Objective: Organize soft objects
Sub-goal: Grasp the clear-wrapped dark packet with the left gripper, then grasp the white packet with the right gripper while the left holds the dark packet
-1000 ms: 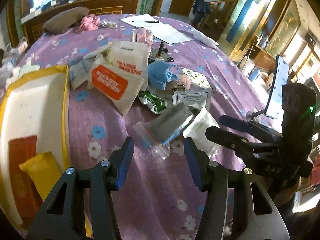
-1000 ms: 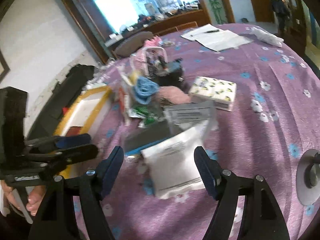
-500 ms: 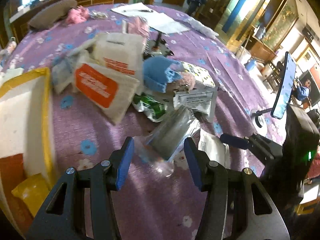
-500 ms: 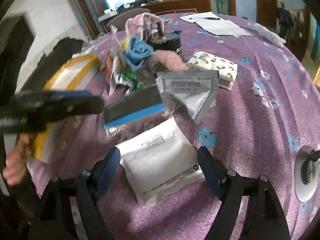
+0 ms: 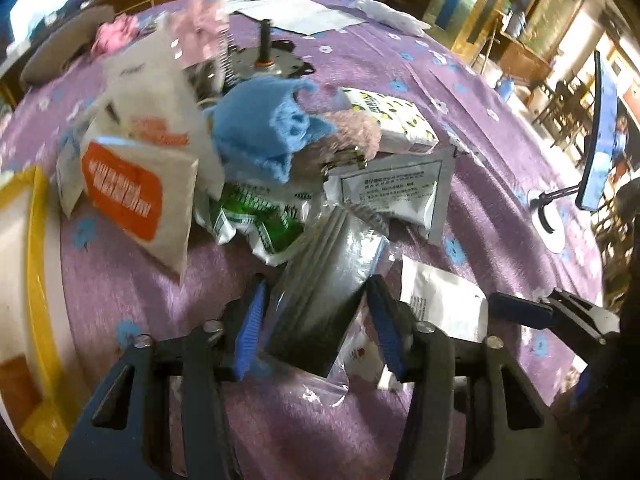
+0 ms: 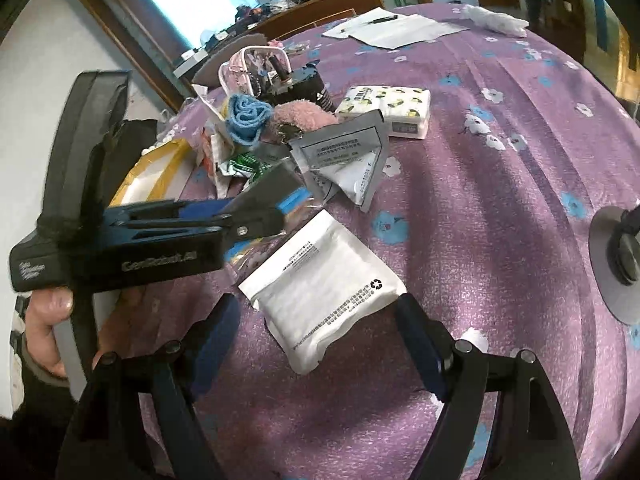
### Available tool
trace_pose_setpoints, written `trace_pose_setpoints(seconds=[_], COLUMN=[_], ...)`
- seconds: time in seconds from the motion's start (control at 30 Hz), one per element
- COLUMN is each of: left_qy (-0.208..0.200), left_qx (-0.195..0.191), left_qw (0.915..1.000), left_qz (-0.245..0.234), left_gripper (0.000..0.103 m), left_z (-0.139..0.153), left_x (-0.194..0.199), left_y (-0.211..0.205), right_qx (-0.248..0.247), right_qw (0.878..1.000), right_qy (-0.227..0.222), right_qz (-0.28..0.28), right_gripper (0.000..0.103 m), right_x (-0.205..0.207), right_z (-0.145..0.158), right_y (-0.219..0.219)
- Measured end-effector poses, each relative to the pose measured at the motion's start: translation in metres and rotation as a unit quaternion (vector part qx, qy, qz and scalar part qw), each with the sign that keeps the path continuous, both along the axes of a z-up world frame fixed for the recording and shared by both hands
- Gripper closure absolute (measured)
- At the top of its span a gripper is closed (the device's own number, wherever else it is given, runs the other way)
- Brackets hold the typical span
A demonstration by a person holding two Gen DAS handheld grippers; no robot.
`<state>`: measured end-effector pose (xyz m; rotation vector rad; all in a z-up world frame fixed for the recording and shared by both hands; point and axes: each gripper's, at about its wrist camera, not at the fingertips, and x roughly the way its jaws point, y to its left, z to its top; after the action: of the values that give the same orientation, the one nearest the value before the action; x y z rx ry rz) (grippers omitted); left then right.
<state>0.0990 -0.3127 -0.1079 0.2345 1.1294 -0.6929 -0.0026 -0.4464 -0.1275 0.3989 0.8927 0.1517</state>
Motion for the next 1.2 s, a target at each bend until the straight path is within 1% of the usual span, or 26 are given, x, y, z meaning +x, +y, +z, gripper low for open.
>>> trace_pose_setpoints(seconds=[0.1, 0.27, 0.37, 0.43, 0.47, 0.57, 0.6, 0.63, 0.67, 0.73, 0.8, 0.9, 0.93, 0.97, 1.0, 1.03, 1.1, 1.2], left_qy=[0.011, 0.024, 0.03, 0.032, 0.035, 0.037, 0.037, 0.039, 0.041, 0.042, 0.039, 0.043, 0.043, 0.042, 0.041, 0.04, 0.04, 0.04], left_qx=[-0.007, -0.054, -0.06, -0.062, -0.064, -0.069, -0.071, -0.071, -0.073, -0.074, -0.076, -0.081, -0.082, -0.081, -0.081, -0.081, -0.082, -0.087], left_qw=[0.9998, 0.9954, 0.9937, 0.9934, 0.9932, 0.9931, 0.9932, 0.9931, 0.9927, 0.9928, 0.9929, 0.9921, 0.9919, 0.9921, 0.9923, 0.9922, 0.992, 0.9913], left_qz=[0.017, 0.075, 0.09, 0.091, 0.091, 0.087, 0.085, 0.085, 0.087, 0.084, 0.083, 0.086, 0.087, 0.086, 0.085, 0.085, 0.087, 0.091], left_gripper=[0.064, 0.066, 0.066, 0.066, 0.066, 0.066, 0.066, 0.066, 0.066, 0.066, 0.066, 0.066, 0.066, 0.066, 0.066, 0.066, 0.066, 0.066], left_z=[0.003, 0.012, 0.009, 0.007, 0.005, 0.004, 0.004, 0.003, 0.003, 0.002, 0.001, -0.001, -0.001, -0.002, -0.002, -0.002, -0.002, -0.001], left_x=[-0.007, -0.025, -0.031, -0.033, -0.034, -0.033, -0.034, -0.032, -0.033, -0.032, -0.034, -0.032, -0.032, -0.033, -0.033, -0.033, -0.034, -0.033], left_y=[0.015, 0.057, 0.073, 0.076, 0.077, 0.076, 0.078, 0.077, 0.077, 0.077, 0.078, 0.079, 0.079, 0.079, 0.079, 0.079, 0.078, 0.081], right_qx=[0.004, 0.002, 0.0, -0.014, -0.022, -0.01, -0.011, -0.004, 0.014, 0.045, 0.042, 0.057, 0.057, 0.052, 0.053, 0.055, 0.036, 0.03], right_qw=[1.0, 1.0, 0.999, 0.999, 0.999, 0.999, 0.999, 0.999, 0.999, 0.998, 0.999, 0.998, 0.998, 0.998, 0.998, 0.998, 0.999, 0.999], right_qy=[0.003, 0.009, 0.013, 0.013, 0.013, 0.016, 0.016, 0.015, 0.017, 0.027, 0.024, 0.024, 0.022, 0.022, 0.024, 0.021, 0.012, -0.007], right_qz=[-0.01, -0.029, -0.032, -0.028, -0.03, -0.042, -0.046, -0.046, -0.041, -0.027, -0.026, -0.024, -0.024, -0.024, -0.024, -0.022, -0.02, -0.023], right_gripper=[0.023, 0.023, 0.024, 0.024, 0.027, 0.047, 0.052, 0.057, 0.065, 0.067, 0.067, 0.068, 0.071, 0.083, 0.089, 0.09, 0.093, 0.096], right_x=[0.005, 0.01, 0.004, 0.005, 0.008, 0.018, 0.021, 0.024, 0.028, 0.035, 0.041, 0.045, 0.045, 0.046, 0.044, 0.043, 0.04, 0.034], right_z=[0.001, 0.003, 0.003, 0.002, 0.003, 0.002, 0.003, 0.003, 0.002, -0.001, -0.001, -0.002, -0.002, -0.003, -0.004, -0.005, -0.001, 0.006], right_y=[0.003, 0.006, 0.01, 0.017, 0.02, 0.02, 0.019, 0.019, 0.018, 0.017, 0.017, 0.018, 0.019, 0.021, 0.023, 0.024, 0.03, 0.031])
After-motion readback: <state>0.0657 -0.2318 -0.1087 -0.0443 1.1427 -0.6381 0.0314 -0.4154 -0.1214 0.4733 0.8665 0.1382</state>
